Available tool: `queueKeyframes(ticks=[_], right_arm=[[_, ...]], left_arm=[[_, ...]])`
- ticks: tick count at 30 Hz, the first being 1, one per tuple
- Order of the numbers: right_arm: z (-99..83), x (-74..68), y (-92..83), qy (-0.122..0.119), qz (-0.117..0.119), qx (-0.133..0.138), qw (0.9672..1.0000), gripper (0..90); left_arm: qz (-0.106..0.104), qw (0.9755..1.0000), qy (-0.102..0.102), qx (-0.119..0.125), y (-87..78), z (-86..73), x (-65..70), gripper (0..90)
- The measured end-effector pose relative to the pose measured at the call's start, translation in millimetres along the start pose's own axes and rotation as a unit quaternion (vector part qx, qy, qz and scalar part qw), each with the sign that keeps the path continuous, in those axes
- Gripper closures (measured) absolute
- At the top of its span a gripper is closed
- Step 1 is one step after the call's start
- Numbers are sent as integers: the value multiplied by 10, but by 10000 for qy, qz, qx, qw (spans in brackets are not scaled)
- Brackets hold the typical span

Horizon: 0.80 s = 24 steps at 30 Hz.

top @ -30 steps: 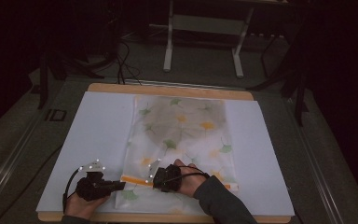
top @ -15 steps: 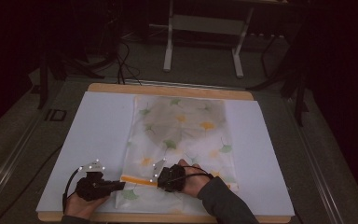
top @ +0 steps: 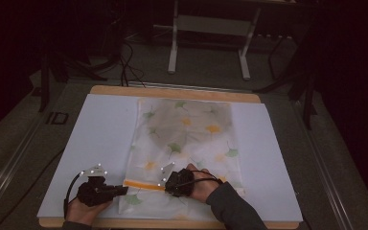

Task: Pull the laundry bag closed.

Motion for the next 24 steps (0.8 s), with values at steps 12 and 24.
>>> queueKeyframes(ticks=[12,24], right_arm=[[-102,19,-73,93,-32,10,10000,846],[-176,22,-124,169,-84,35,9998,846]], left_arm=[[-5,10000,-3,3,-2,-2,-1,877],[7,10000,-13,-6,-14,-6,-11,878]])
Point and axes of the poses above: each handheld gripper's, and its own axes: y roughly forward along the jaws, z roughly out of its top, x roughly to its right, the point moved 4 cm from there along y, roughly forward along the jaws, and after that the axes turned 13 degrees about x, right-handed, at the moved point
